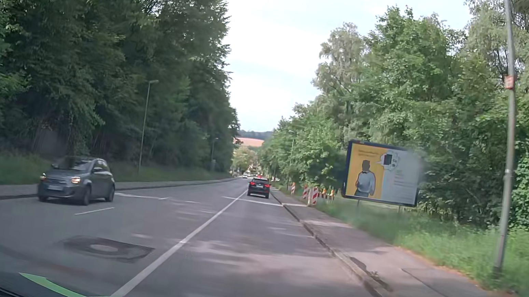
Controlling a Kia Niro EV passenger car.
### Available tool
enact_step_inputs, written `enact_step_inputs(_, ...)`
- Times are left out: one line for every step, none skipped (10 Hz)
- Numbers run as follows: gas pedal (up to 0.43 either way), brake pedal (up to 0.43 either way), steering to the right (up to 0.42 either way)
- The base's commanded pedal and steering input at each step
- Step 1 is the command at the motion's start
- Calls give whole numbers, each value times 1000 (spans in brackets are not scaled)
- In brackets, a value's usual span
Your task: Follow the waypoints while adhering to traffic rules and regulations
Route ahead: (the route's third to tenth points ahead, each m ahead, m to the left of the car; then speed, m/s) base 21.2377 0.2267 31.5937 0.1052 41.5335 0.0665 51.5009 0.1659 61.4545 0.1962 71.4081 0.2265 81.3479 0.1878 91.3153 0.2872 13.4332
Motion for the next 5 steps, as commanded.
enact_step_inputs(0, 43, -5)
enact_step_inputs(0, 43, -4)
enact_step_inputs(0, 43, -2)
enact_step_inputs(0, 43, -1)
enact_step_inputs(0, 43, -1)
